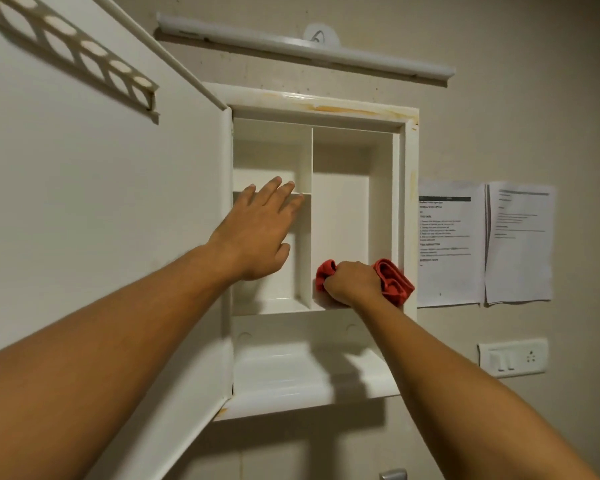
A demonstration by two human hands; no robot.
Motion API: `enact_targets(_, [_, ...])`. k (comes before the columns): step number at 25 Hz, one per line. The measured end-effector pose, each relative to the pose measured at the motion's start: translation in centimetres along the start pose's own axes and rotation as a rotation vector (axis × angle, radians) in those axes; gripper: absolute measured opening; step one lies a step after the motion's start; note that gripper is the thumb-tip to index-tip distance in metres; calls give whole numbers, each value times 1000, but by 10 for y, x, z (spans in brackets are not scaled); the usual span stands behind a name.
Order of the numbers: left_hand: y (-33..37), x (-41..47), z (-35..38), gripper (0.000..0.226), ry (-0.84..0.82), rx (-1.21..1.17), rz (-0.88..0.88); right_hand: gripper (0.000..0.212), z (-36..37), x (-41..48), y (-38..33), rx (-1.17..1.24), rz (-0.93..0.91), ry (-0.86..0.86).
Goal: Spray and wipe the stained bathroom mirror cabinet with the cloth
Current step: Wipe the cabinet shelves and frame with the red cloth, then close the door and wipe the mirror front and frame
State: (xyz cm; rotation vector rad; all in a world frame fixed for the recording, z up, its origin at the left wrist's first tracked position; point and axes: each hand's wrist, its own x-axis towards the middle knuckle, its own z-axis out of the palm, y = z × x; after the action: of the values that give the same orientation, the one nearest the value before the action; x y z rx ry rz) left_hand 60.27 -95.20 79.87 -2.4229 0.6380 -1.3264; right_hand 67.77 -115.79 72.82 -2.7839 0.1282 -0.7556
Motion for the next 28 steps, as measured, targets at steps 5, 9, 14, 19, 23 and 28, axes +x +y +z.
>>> enact_targets(5, [11, -5, -16, 82, -67, -32, -23, 20, -19, -16, 1, 1225, 270, -327])
enact_targets(9, [6, -4, -49, 81, -68, -65, -45, 23, -83, -39, 27, 1439, 182, -117])
enact_targets(14, [13, 7, -93, 73, 21, -519, -133, 14, -190, -69, 24, 1498, 2, 171])
enact_targets(19, [35, -2, -128, 77, -99, -1319, -198, 19, -219, -105, -9, 1520, -74, 124])
enact_targets(23, [35, -27, -161, 47, -45, -1378, -179, 33, -229, -146, -29, 1452, -199, -13])
enact_targets(28, [9, -80, -227, 42, 97, -410, -103, 28, -243, -194, -49, 1377, -167, 22])
